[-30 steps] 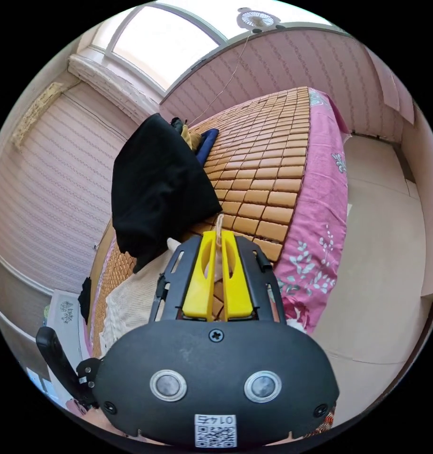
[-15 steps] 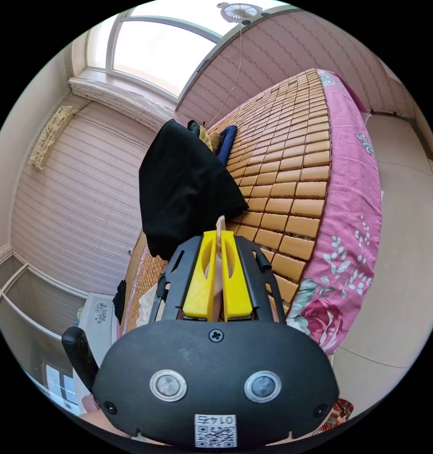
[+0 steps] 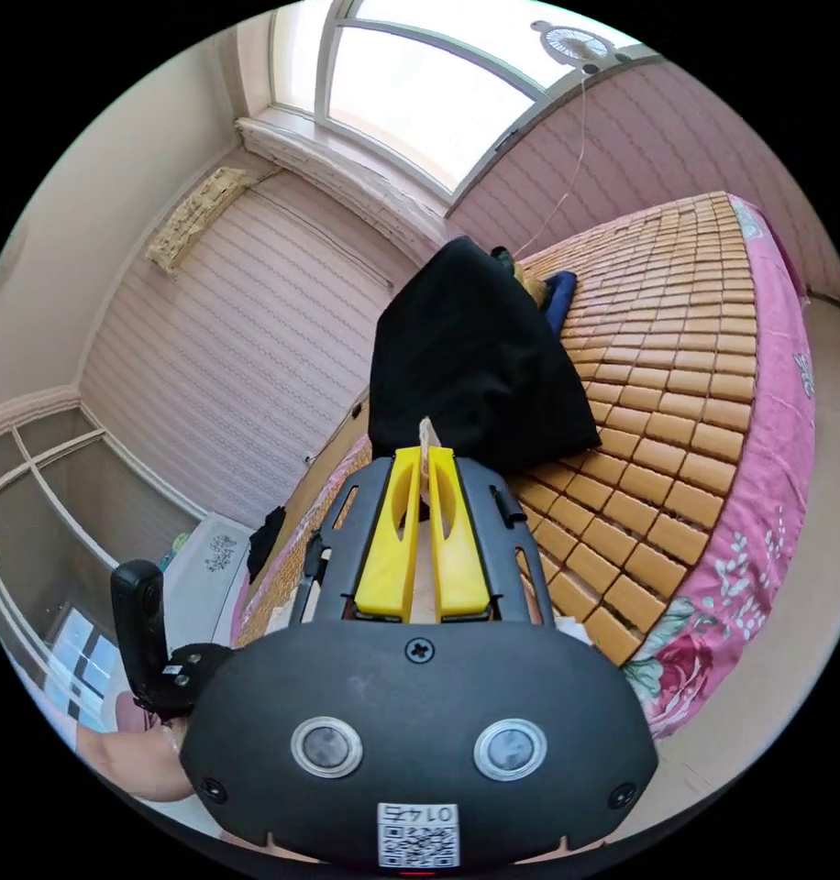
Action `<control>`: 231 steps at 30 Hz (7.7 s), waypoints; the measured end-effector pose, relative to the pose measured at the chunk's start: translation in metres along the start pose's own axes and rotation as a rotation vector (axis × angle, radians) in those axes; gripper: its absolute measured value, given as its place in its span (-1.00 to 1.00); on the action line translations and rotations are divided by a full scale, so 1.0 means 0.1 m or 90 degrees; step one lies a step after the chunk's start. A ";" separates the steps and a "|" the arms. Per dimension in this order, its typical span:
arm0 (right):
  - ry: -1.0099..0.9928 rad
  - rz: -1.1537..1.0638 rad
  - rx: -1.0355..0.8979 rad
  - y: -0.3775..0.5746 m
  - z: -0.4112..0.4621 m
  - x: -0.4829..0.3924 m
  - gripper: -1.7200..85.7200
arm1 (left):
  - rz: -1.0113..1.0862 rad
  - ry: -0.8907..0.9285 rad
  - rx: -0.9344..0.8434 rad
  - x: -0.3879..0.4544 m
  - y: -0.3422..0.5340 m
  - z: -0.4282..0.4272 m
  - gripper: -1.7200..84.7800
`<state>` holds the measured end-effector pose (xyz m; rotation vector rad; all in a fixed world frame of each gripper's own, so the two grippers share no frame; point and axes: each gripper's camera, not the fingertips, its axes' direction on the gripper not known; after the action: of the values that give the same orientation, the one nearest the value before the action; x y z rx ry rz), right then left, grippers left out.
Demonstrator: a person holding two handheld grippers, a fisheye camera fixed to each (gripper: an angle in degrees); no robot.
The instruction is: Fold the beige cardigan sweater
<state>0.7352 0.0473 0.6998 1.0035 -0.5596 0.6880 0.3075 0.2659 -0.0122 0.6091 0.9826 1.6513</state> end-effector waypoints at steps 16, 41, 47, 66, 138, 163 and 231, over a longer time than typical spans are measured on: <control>-0.425 -0.436 -0.409 1.73 0.95 -4.05 -0.85 | -0.389 -0.025 0.269 -1.62 2.75 -2.27 -0.88; 0.030 -0.691 -0.626 2.66 1.61 -4.23 -0.76 | -0.438 -0.168 0.066 -2.90 3.79 -2.64 -0.93; -0.034 -0.677 -0.574 2.46 1.40 -4.50 -0.76 | -0.420 -0.193 0.154 -2.82 4.13 -3.25 -0.98; 0.218 -0.535 -0.501 0.98 2.41 -4.24 -0.65 | -0.575 -0.074 0.161 -4.23 4.61 -3.55 -0.76; 0.068 -0.901 -0.733 2.43 2.00 -6.65 -0.97 | -0.316 0.062 0.131 -1.42 5.09 -2.36 -0.86; 0.276 -0.982 -0.820 3.46 3.14 -7.12 -0.97 | -0.186 0.027 0.142 -1.04 4.91 -1.22 -0.97; -0.166 -0.028 -0.408 1.02 -0.38 -1.87 -0.92 | 0.022 -0.037 0.208 1.08 4.03 -1.23 -0.90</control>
<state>0.5396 0.0701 0.6093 0.4980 -0.9124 0.2990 -0.0356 0.2957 0.2532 0.8907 1.2148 1.5041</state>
